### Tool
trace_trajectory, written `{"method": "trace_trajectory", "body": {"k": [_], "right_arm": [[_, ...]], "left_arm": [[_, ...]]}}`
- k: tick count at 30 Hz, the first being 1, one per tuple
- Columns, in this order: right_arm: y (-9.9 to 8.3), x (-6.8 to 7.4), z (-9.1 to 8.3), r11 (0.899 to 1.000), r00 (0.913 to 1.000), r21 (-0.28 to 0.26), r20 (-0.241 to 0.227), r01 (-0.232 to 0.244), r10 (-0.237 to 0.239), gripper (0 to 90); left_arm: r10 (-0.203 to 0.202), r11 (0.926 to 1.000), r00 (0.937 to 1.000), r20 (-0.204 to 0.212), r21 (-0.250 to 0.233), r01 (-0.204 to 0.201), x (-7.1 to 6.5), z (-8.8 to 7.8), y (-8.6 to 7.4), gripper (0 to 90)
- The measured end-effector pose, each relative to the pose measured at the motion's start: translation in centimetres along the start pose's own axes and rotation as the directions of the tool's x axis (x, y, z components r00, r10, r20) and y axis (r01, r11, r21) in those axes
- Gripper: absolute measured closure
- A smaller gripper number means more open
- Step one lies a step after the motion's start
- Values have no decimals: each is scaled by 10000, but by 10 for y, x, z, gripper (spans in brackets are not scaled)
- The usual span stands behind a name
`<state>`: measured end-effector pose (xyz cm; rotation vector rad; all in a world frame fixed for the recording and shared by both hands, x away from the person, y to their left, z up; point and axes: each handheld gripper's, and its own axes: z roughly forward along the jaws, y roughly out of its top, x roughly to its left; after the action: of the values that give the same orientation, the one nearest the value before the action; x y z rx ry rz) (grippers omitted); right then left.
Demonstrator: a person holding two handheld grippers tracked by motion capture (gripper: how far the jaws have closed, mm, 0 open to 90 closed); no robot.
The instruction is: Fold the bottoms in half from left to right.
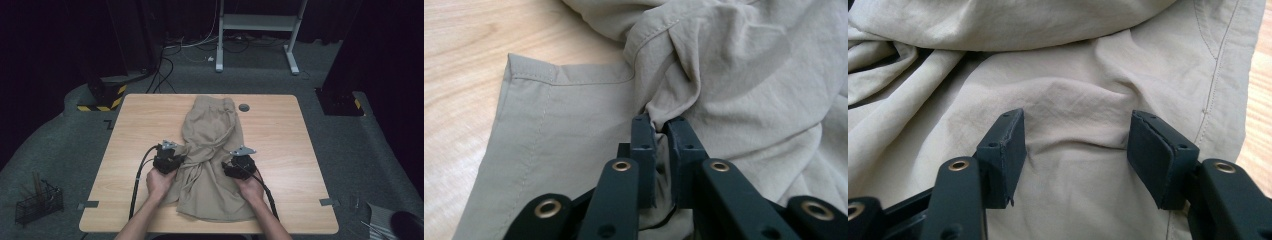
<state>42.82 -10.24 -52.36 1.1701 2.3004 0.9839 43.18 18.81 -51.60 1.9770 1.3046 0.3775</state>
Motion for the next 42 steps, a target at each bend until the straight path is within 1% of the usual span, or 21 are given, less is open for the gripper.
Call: {"method": "trace_trajectory", "body": {"k": [2, 4, 5, 8, 10, 11, 15, 16, 17, 19, 21, 25, 26, 29, 30, 32, 35, 36, 38, 39, 42], "right_arm": [[1, 0, 1, 10000, 10000, 16, 14, -40, 40, 403], [1, 0, 1, 10000, 10000, 21, 15, -59, 59, 403], [1, 0, 1, 10000, 10000, 22, 14, -60, 60, 403], [1, 0, 1, 10000, 10000, 22, 11, -59, 59, 402], [1, 0, 1, 10000, 10000, 24, 10, -59, 59, 402], [1, 0, 1, 10000, 10000, 25, 3, -61, 61, 401], [1, -1, 0, 9999, 9998, 33, -150, -109, 109, 399], [1, -1, 0, 9999, 9998, 33, -150, -109, 109, 399], [1, -2, -4, 9993, 9984, 149, -453, -339, 346, 401], [1, 0, -13, 9993, 9976, 61, -591, -361, 364, 401], [-1, 2, -23, 9998, 9980, -50, -595, -216, 213, 401], [-10, 3, -38, 10000, 9985, -28, -539, -73, 72, 401], [-19, 2, -42, 9999, 9991, 108, -428, -7, 11, 401], [-28, -1, -36, 9992, 9994, 403, -333, -28, 42, 410], [-30, -1, -35, 9998, 9997, 155, -216, 107, -103, 415], [-29, -1, -31, 10000, 9998, 28, -156, 92, -91, 415], [-21, -3, -21, 9999, 9998, -60, -161, 92, -93, 416], [-18, -4, -18, 9999, 9998, -82, -158, 118, -119, 416], [-13, -5, -13, 9999, 9998, -62, -164, 109, -110, 416], [-7, -6, -7, 9999, 9999, -73, -119, 102, -103, 416], [-3, -5, -2, 10000, 10000, -82, -40, 44, -44, 416]], "left_arm": [[-115, 9999, 9999, 59, -121, 116, 2, -2, 1, 856], [-235, 9981, 9992, 313, -564, 253, 3, -15, 2, 862], [-235, 9981, 9992, 313, -564, 253, 3, -15, 2, 865], [97, 9927, 9974, 715, -1207, -10, -8, -36, 6, 866], [191, 9914, 9964, 828, -1307, -82, -11, -40, 7, 867], [395, 9896, 9934, 1076, -1415, -240, -19, -45, 8, 868], [982, 9861, 9828, 1564, -1483, -749, -40, -51, 8, 868], [982, 9861, 9828, 1564, -1483, -749, -40, -51, 8, 868], [1142, 9852, 9802, 1620, -1455, -907, -46, -51, 7, 868], [1547, 9829, 9750, 1593, -1242, -1357, -55, -48, 4, 868], [1705, 9842, 9718, 1631, -762, -1599, -60, -36, -2, 868], [1589, 9873, 9739, 1617, -345, -1554, -60, -22, -7, 868], [1486, 9887, 9762, 1577, -39, -1499, -60, -12, -11, 868], [1439, 9889, 9780, 1510, 146, -1477, -57, -3, -11, 869], [1417, 9892, 9787, 1488, 153, -1456, -56, -1, -11, 869], [1266, 9915, 9810, 1472, 121, -1298, -53, 2, -8, 871], [1165, 9926, 9857, 1214, 191, -1197, -44, 8, 0, 872], [1146, 9926, 9884, 999, 277, -1179, -39, 10, 5, 872], [1052, 9933, 9906, 875, 376, -1089, -36, 12, 9, 872], [1186, 9921, 9906, 678, 325, -1210, -31, 9, 17, 872], [1511, 9883, 9846, 880, -321, -1488, -40, -13, 21, 872]]}}
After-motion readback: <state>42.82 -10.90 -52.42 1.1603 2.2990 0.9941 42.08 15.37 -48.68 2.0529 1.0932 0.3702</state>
